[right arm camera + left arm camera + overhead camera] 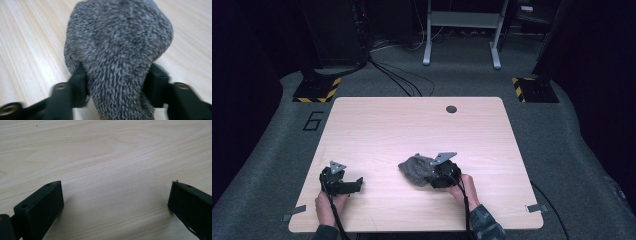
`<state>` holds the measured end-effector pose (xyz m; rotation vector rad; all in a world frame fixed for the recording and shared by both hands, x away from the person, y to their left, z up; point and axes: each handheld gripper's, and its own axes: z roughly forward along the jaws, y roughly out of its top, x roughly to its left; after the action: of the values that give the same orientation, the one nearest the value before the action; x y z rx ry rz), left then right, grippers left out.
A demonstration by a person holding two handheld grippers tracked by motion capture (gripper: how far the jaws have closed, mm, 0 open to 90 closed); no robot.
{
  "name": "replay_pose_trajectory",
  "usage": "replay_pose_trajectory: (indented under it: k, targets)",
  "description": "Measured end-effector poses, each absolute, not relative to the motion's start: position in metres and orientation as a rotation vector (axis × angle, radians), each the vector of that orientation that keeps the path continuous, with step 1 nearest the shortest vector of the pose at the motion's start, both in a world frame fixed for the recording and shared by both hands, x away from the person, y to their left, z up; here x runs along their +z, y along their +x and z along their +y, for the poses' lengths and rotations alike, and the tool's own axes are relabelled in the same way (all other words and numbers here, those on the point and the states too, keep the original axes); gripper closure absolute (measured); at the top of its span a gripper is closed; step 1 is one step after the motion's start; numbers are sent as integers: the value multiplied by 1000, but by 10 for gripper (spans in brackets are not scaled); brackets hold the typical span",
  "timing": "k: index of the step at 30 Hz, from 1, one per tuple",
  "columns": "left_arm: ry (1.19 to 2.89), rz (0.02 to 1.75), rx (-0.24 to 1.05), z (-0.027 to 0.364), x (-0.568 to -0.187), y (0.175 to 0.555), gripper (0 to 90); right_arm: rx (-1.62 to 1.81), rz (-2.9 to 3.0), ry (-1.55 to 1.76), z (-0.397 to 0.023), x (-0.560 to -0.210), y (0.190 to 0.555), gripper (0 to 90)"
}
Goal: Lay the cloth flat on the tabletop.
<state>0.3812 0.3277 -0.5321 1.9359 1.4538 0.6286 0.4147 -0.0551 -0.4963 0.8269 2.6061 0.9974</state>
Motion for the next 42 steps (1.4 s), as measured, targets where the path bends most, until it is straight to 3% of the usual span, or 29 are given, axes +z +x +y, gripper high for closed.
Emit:
replay_pose_trajectory:
  k: [4, 11, 20, 25, 31, 39, 42]
  targets:
    - [1934, 1461, 631, 327, -532, 383, 0, 1058, 2598, 877, -72, -492, 408, 218]
    - [1916, 1471, 537, 322, -522, 389, 0, 1134, 2552, 929, -94, -476, 403, 170]
    - [1988, 1257, 460, 268, -491, 409, 19, 1122, 2410, 1117, -122, -465, 415, 339]
    - [2053, 1111, 373, 226, -488, 423, 144, 1061, 2458, 1143, -111, -478, 428, 415]
    - [2100, 1040, 263, 192, -497, 437, 195, 1015, 2528, 1157, -95, -494, 440, 515]
    - [2162, 998, 242, 175, -513, 432, 676, 954, 2560, 1113, -85, -507, 439, 797]
    - [2154, 982, 262, 176, -515, 430, 780, 954, 2550, 1093, -84, -507, 438, 852]
